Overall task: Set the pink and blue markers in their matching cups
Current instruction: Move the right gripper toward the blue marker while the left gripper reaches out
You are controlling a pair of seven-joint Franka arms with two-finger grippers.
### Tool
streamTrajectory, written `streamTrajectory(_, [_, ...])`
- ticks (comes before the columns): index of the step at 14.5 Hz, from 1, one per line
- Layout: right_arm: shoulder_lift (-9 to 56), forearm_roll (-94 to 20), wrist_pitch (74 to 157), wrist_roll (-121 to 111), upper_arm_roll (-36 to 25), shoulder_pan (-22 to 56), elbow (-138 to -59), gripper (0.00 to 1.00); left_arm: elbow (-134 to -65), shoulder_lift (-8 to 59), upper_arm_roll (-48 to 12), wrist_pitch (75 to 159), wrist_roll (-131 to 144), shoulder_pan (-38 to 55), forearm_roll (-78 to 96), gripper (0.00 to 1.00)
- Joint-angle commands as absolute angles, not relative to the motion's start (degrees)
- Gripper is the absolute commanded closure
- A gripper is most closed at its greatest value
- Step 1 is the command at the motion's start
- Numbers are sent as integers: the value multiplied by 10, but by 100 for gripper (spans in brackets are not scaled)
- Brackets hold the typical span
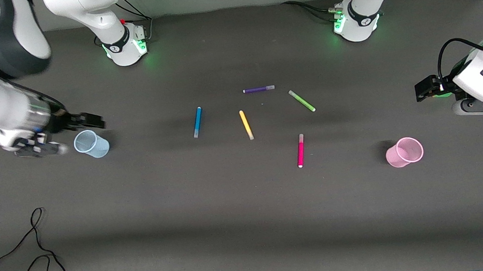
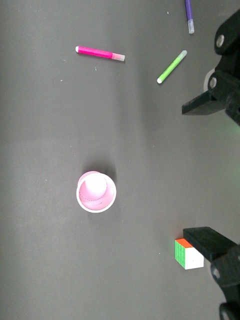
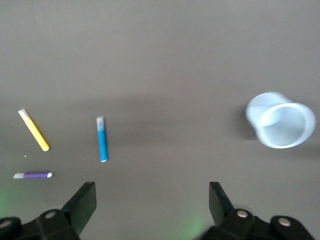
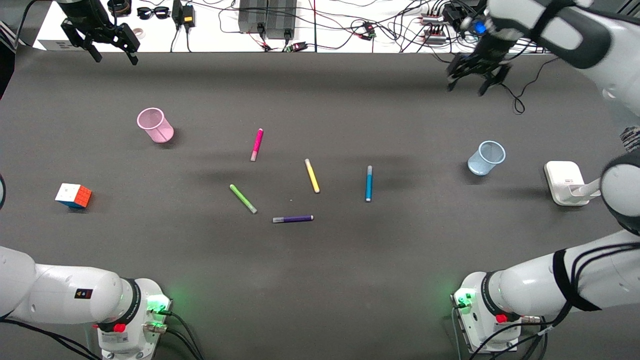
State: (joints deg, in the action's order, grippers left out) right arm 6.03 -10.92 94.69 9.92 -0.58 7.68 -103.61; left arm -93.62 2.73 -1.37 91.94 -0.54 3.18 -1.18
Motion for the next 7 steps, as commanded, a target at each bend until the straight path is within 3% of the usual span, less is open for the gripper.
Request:
streamTrajectory(1, [148, -132, 949, 165, 54, 74, -999, 0, -925, 33, -17, 918, 5, 50, -8, 1])
streamTrajectory(4, [221, -133, 951, 272, 131, 74, -991, 0, -926, 33, -29, 933, 6, 75, 15, 1])
streamTrajectory(7, [288, -164, 965, 287, 145, 73, -985, 0, -926, 62, -48, 940, 40, 104, 47, 1])
